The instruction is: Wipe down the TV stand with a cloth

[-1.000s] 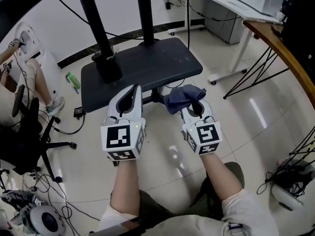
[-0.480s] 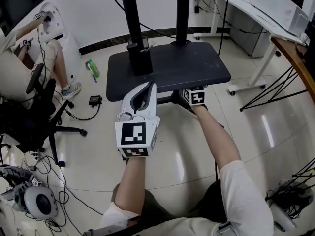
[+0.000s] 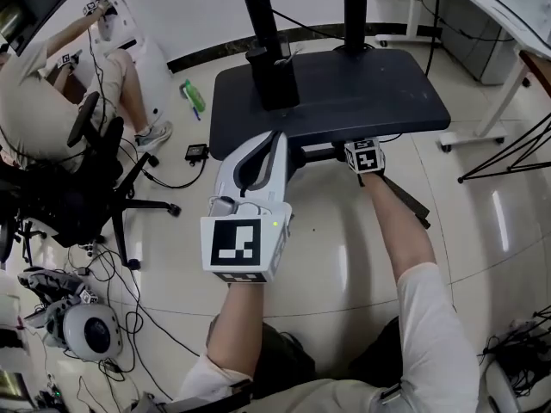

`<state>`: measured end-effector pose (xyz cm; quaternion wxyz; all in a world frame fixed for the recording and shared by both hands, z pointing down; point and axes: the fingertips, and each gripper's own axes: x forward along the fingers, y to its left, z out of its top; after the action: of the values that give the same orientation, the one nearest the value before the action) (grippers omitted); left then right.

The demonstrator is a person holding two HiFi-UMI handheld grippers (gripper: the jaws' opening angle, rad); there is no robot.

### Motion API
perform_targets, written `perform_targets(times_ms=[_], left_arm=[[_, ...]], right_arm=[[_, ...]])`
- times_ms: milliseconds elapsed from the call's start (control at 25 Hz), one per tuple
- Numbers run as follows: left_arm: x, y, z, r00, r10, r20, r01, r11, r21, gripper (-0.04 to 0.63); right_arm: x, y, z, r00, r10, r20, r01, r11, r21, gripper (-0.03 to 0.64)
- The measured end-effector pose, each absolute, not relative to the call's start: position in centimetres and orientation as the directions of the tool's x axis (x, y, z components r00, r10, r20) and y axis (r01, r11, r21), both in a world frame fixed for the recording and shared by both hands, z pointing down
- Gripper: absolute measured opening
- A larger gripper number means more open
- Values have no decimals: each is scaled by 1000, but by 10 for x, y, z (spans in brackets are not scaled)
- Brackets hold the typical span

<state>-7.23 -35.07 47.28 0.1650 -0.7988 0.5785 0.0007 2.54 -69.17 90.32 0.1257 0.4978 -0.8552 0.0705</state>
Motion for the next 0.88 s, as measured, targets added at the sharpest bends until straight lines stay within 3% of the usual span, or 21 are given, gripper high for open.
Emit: perform_targets(times_ms=[160,360,600,720,880], left_arm=[[-63,-358,490,320,-943,-95,-922,-286,-262,115],[-79,-374,489,308,-930,-199,-931,-253,-262,115],[-74,-388,502,364,-918,-159,-917,-323,-234,115],[-52,-396,500,426,-877,-221,-897,-378,-229,115],[-18,-390,513,476,-871,-125,-868,-441,-231,115]], right_arm=[[17,-700,1003,-446,-797,407,-880,474,-37,58],[22,-685,1040,-389,-789,476,-905,424,-37,60],[159,-598,1080,-135,-834,536,-978,200,65,60],[246,-538,1094,-7,-851,525,-991,74,108,60],[295,-491,1046,21,-902,430,-993,32,115,60]])
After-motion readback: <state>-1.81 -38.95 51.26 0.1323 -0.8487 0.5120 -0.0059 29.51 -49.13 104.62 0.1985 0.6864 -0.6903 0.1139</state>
